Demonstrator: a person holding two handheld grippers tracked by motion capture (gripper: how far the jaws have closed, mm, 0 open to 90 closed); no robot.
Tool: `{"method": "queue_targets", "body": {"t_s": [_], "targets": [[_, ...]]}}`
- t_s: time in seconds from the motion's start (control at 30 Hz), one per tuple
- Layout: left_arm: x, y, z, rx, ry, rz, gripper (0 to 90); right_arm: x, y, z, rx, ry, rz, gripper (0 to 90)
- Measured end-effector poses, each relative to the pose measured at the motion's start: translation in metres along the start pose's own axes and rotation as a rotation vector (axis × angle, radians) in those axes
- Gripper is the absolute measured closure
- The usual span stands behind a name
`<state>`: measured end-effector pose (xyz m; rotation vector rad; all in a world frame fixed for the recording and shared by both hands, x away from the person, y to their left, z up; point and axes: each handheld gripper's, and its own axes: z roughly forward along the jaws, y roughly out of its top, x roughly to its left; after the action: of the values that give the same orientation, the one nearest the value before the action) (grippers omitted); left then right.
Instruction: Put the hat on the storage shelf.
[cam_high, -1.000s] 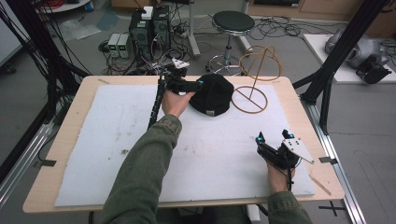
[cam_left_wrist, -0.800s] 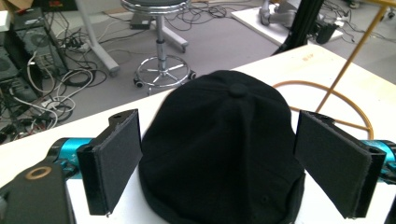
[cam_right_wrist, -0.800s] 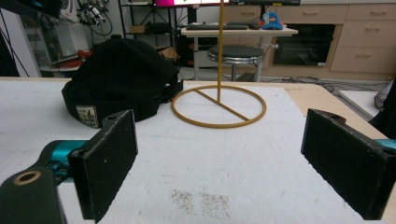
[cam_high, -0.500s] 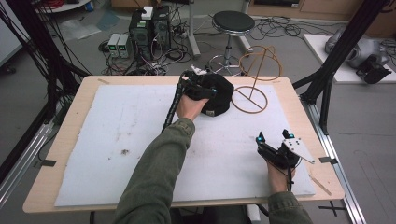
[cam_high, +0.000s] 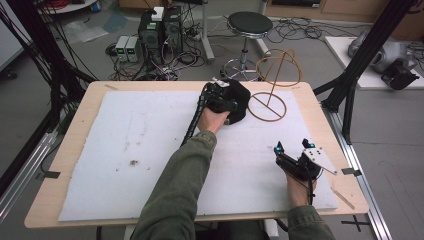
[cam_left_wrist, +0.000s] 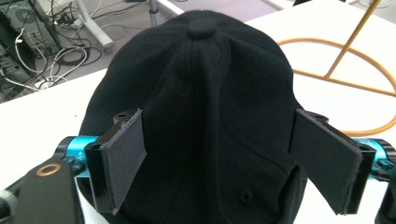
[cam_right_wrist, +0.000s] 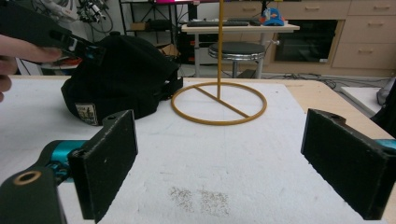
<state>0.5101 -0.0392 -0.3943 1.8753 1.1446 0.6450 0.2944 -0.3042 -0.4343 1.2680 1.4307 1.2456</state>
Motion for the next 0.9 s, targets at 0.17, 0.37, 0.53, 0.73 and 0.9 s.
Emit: {"method": "queue_targets", "body": {"t_s": [0.17, 0.37, 0.53, 0.73, 0.9], "targets": [[0.002, -0.003, 0.006, 0.02, 0.024, -0.017, 24.0, -0.001, 0.0, 0.0, 0.007, 0.002, 0.002, 10.1], [0.002, -0.001, 0.006, -0.003, 0.04, -0.019, 33.5, -0.002, 0.0, 0.001, 0.013, 0.006, 0.003, 10.1], [0.001, 0.0, 0.006, -0.006, 0.048, -0.042, 46.8, -0.002, 0.0, 0.001, 0.013, 0.007, -0.004, 10.1], [0.001, -0.004, 0.012, 0.007, 0.042, -0.051, 55.5, -0.003, 0.0, 0.002, 0.015, 0.005, 0.001, 10.1], [0.002, -0.006, 0.016, 0.016, 0.06, -0.056, 70.7, -0.003, 0.0, 0.002, 0.013, 0.004, -0.002, 10.1]]}}
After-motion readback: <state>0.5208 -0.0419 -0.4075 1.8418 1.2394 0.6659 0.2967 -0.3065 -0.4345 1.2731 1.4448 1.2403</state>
